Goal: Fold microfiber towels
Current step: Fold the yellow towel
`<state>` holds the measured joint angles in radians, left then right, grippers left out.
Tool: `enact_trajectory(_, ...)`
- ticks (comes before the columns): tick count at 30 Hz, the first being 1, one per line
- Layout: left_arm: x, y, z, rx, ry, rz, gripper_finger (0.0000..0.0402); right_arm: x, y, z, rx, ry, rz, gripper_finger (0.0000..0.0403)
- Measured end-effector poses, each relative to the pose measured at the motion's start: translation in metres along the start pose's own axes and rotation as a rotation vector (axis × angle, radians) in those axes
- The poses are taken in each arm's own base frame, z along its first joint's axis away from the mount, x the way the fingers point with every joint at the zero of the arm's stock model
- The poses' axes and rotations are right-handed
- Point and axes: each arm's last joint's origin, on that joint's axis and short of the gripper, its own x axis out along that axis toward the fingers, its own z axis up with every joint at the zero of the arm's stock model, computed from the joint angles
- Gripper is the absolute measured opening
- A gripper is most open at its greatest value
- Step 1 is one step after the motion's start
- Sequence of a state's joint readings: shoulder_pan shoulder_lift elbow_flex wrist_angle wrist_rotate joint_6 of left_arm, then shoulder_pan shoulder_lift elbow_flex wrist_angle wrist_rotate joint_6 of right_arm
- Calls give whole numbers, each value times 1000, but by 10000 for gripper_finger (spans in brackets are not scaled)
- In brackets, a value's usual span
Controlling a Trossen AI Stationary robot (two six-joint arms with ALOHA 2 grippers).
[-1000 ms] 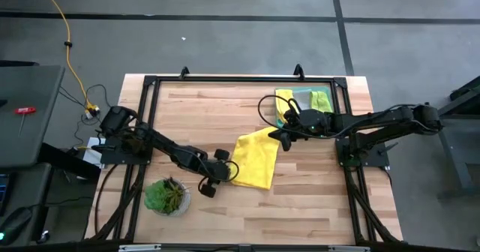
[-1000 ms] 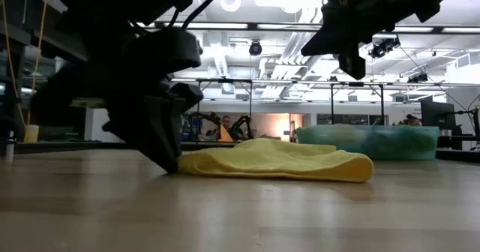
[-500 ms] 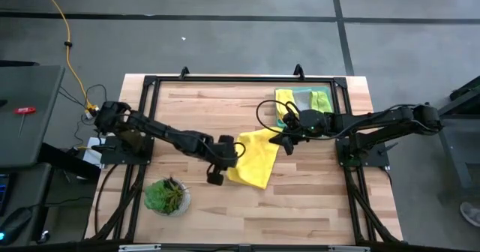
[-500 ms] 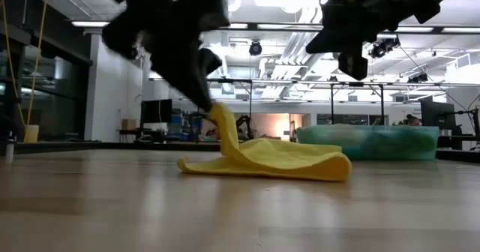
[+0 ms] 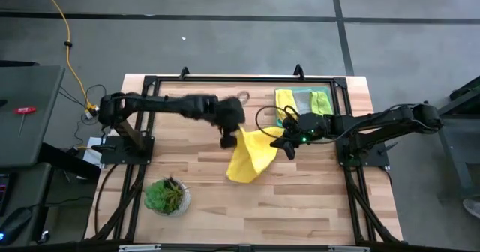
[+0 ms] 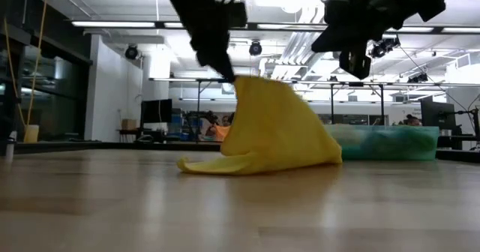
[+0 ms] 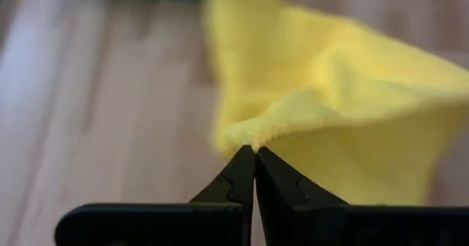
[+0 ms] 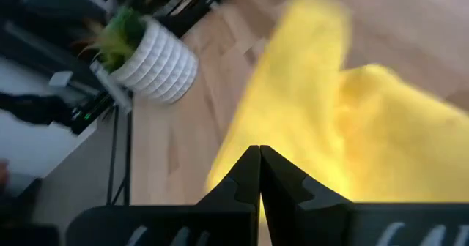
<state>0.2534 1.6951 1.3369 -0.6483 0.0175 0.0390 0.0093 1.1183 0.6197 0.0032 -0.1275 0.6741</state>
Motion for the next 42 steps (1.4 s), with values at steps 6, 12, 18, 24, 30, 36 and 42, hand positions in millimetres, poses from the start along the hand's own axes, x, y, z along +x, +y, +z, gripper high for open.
enact_trajectory(6, -1, 53, -15, -245, 96, 73, 0, 2, 15, -13, 5, 39, 39, 0)
enact_trajectory(12, -2, 90, -43, -408, 251, 110, 0, 2, 23, -20, 11, 8, 2, 0)
enact_trajectory(18, 16, 91, -82, -474, 409, 80, 0, 14, 24, -23, 8, -16, -13, 0)
enact_trajectory(24, 28, 78, -100, -460, 466, 42, 0, 57, 25, -24, -89, 15, -17, 0)
enact_trajectory(30, 33, 71, -104, -439, 474, 37, 0, 124, 34, -10, -231, 66, -122, 16)
enact_trajectory(36, 33, 69, -104, -434, 481, 27, 0, 187, 42, 1, -394, 229, -163, 92)
enact_trajectory(42, 33, 67, -104, -430, 486, 21, 0, 231, 49, 6, -569, 338, -137, 179)
